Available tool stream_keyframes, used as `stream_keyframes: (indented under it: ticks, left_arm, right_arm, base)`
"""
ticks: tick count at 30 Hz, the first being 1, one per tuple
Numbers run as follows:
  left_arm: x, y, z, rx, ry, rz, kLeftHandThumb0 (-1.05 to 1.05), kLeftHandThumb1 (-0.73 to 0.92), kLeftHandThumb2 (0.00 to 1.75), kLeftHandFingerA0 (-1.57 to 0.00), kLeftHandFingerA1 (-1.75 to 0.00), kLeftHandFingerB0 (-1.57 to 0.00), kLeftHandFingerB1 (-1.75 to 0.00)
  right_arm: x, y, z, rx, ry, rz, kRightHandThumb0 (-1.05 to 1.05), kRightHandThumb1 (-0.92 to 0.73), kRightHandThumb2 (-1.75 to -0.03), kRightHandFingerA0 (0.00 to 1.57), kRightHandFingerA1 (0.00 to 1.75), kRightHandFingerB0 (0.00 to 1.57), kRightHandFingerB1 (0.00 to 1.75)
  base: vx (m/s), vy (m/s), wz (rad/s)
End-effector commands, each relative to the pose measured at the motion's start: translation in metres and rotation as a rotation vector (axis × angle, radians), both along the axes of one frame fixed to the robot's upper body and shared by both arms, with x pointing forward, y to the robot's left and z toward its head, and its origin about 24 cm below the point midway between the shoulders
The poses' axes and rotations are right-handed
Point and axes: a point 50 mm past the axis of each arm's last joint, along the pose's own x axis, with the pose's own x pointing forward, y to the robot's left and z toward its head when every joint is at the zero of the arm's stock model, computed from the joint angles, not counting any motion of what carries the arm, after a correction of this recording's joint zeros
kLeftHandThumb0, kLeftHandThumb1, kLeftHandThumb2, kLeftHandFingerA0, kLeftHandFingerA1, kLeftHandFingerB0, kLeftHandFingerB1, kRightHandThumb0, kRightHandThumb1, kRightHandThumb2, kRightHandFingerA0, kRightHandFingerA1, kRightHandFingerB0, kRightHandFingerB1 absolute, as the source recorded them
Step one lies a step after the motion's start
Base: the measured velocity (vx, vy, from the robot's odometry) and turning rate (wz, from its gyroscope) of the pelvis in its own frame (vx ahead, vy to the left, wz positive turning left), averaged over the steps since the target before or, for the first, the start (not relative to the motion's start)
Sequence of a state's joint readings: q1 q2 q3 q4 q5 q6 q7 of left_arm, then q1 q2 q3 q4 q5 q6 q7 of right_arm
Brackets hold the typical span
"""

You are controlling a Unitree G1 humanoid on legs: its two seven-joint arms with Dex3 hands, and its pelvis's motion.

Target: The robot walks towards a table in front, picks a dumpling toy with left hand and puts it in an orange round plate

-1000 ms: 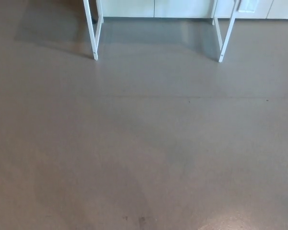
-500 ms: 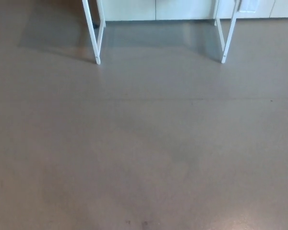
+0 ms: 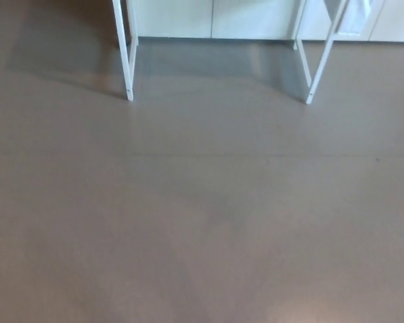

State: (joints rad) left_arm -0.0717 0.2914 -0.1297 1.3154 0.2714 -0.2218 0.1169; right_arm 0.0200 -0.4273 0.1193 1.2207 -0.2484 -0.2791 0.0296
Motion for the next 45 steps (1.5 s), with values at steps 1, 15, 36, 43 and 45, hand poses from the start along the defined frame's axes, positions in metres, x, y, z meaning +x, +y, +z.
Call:
stream_keyframes:
  ticks: [1,15,36,43,45]
  left_arm:
    - [-0.001,0.000,0.000,-0.006,-0.007,-0.011,-0.31,0.56,0.58,-0.54,-0.41,-0.44,-0.35]
    - [0.000,0.000,0.001,-0.005,-0.010,-0.023,-0.38,0.46,0.69,-0.52,-0.51,-0.38,-0.43]
    - [-0.004,-0.002,-0.001,-0.022,-0.019,-0.017,-0.30,0.53,0.56,-0.51,-0.43,-0.37,-0.33]
    - [-0.011,-0.004,-0.004,-0.029,0.004,-0.009,-0.38,0.45,0.68,-0.48,-0.50,-0.34,-0.41]
    - [-0.014,-0.004,-0.004,-0.029,0.009,-0.003,-0.30,0.54,0.56,-0.52,-0.42,-0.38,-0.33]
  right_arm:
    - [0.000,-0.005,0.002,-0.001,0.008,-0.017,-0.40,-0.63,-0.58,0.86,0.53,0.47,0.39]
    - [0.002,-0.005,0.002,0.000,0.023,-0.011,-0.42,-0.63,-0.58,0.87,0.53,0.48,0.38]
    - [0.002,-0.004,0.001,0.002,0.026,-0.004,-0.40,-0.62,-0.58,0.90,0.54,0.48,0.39]
    - [-0.007,-0.005,0.000,-0.011,0.045,0.002,-0.41,-0.62,-0.58,0.89,0.53,0.48,0.38]
    - [-0.008,-0.004,-0.001,-0.013,0.047,0.011,-0.41,-0.62,-0.58,0.89,0.53,0.48,0.39]
  base:
    - [0.26,-0.031,0.11]
    - [0.35,-0.145,0.11]
    - [0.39,0.084,-0.11]
    - [0.52,-0.059,0.31]
    - [0.37,-0.100,-0.01]
